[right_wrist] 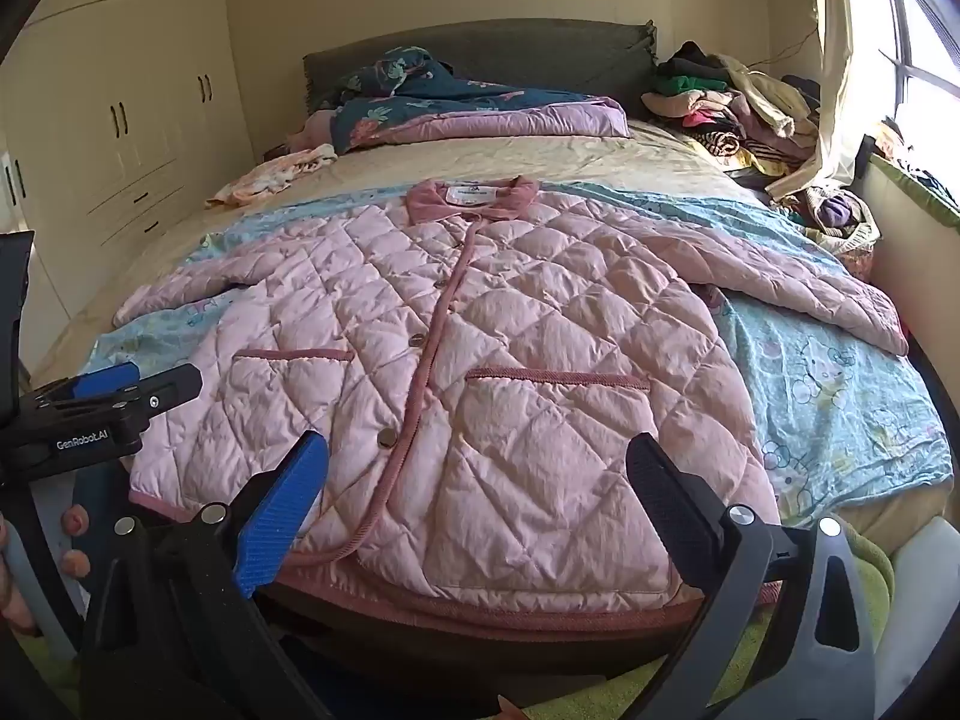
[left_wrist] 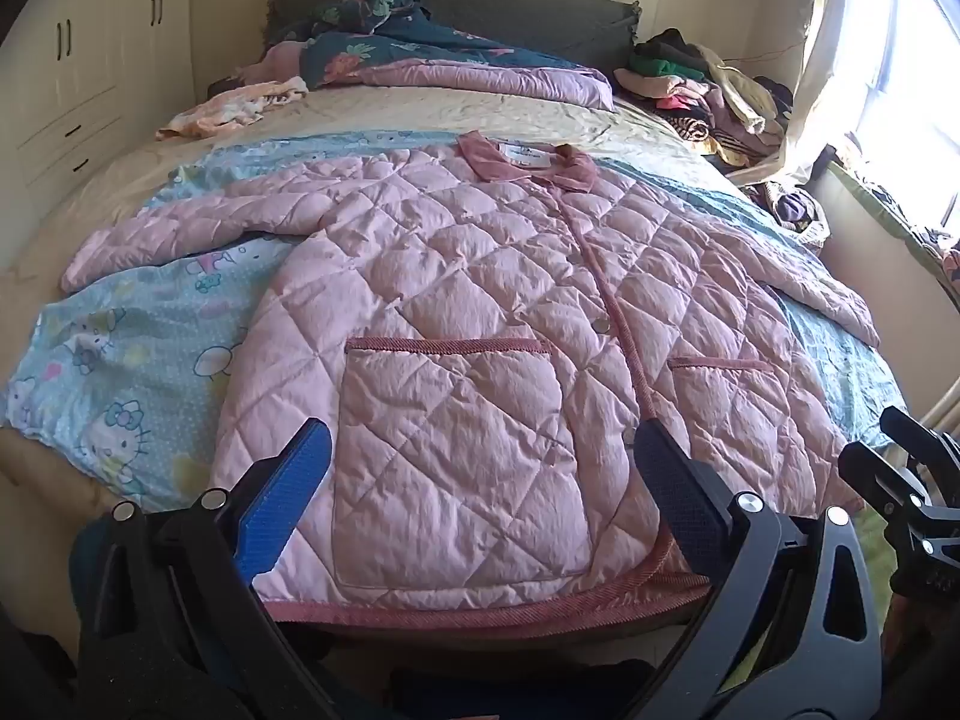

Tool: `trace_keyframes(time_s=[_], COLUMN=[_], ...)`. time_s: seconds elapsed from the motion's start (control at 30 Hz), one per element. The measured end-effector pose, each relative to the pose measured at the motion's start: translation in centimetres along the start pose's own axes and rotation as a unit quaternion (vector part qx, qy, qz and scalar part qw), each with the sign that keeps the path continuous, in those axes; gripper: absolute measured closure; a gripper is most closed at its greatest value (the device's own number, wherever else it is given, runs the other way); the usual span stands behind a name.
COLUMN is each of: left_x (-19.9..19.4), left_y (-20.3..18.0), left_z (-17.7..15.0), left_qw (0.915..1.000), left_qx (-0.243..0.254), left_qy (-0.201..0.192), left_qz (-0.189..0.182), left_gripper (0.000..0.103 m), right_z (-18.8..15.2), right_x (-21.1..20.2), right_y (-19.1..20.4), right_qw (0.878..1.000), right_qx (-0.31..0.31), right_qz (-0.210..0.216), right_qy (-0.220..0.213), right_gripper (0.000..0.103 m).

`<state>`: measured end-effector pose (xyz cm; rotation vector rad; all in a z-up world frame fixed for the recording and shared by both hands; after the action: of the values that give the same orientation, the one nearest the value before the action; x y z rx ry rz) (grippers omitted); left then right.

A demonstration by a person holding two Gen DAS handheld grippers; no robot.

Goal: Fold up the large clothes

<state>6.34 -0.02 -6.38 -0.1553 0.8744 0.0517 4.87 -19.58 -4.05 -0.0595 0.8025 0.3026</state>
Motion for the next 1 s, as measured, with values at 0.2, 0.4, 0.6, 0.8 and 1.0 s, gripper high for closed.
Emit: trace_keyframes(time_s=[0.2,0.4,0.6,0.8,1.0], left_x=[-0.09,-0.01,-0.07,-0.07,-0.09], left_y=[0.15,-0.08,-0.27,-0.43,-0.43], left_z=[0.06,-0.02,-0.03,-0.05,-0.05], left_qw=[1.0000,1.0000,1.0000,1.0000,1.0000], left_qx=[-0.001,0.004,0.003,0.003,0.003], left_qy=[0.000,0.000,0.000,-0.001,-0.001], left_qz=[0.001,0.001,0.001,0.001,0.001], left_gripper=[0.008,0.008,0.008,0.008,0.008], right_z=[-0.04,0.08,0.14,0.45,0.30], right_x=[-0.09,-0.36,-0.43,-0.57,-0.62], right_y=[0.09,0.10,0.07,0.23,0.18], right_qw=[1.000,1.000,1.000,1.000,1.000], right_qx=[-0.001,0.000,0.000,0.000,0.000], right_qz=[-0.001,-0.002,0.000,0.001,0.002], right_qy=[0.000,-0.006,-0.006,-0.007,-0.009], right_gripper=[0.004,0.004,0.004,0.004,0.004])
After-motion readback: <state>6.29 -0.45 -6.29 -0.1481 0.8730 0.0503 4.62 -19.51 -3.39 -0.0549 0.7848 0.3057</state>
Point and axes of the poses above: each gripper's, at about its wrist camera, not at the fingertips, and x roughly the way its jaws point, y to its left, z to its top, the point moved 9 cm from there along x, roughly the way its jaws point, and after that the axes turned 5 degrees about y, right-handed, at the moved point
